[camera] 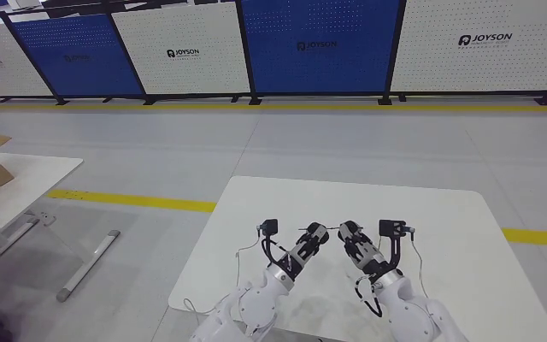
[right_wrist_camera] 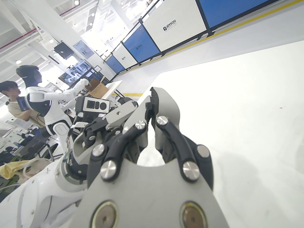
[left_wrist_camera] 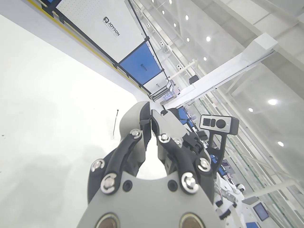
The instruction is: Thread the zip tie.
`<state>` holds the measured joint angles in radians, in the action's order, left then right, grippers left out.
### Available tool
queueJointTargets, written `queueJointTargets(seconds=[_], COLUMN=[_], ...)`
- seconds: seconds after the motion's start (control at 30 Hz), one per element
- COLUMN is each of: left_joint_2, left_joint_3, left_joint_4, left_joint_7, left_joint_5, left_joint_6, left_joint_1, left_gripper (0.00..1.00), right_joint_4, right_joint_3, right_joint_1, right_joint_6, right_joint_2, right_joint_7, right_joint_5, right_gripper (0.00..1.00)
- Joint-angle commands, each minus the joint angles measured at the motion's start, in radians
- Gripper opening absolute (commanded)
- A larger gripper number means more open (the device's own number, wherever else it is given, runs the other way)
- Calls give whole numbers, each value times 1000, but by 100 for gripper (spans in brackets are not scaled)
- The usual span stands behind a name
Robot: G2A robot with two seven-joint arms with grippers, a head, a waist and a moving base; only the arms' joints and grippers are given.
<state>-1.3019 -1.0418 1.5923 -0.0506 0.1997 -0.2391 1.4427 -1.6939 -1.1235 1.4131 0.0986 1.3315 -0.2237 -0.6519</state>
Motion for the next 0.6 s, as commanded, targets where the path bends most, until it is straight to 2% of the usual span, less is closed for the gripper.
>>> queueJointTargets(seconds=[0.0, 0.27, 0.3, 0.33, 0.37, 0.57], left_joint_2=[0, 2, 2, 2, 2, 0], left_joint_3=[0, -5, -6, -7, -8, -4], left_joint_4=[4, 14, 13, 10, 7, -2], left_joint_7=[6, 18, 16, 14, 11, 1], left_joint_5=[-3, -10, -8, -8, -7, -3], left_joint_6=[-2, -7, -5, -2, 2, 9], left_joint_1=[2, 8, 8, 7, 5, 0], left_gripper=[0, 0, 0, 0, 0, 0], right_joint_4=[2, 8, 8, 9, 9, 5], right_joint_3=[1, 5, 5, 4, 3, -8], right_joint_1=[-2, -8, -8, -8, -7, 3], right_joint_6=[1, -1, -1, -1, 1, 9], right_joint_2=[0, 0, 1, 1, 1, -2], right_joint_7=[-4, -13, -13, -12, -10, -15], right_joint_5=[-1, 5, 8, 11, 16, 19], right_gripper=[0, 0, 16, 90, 100, 100])
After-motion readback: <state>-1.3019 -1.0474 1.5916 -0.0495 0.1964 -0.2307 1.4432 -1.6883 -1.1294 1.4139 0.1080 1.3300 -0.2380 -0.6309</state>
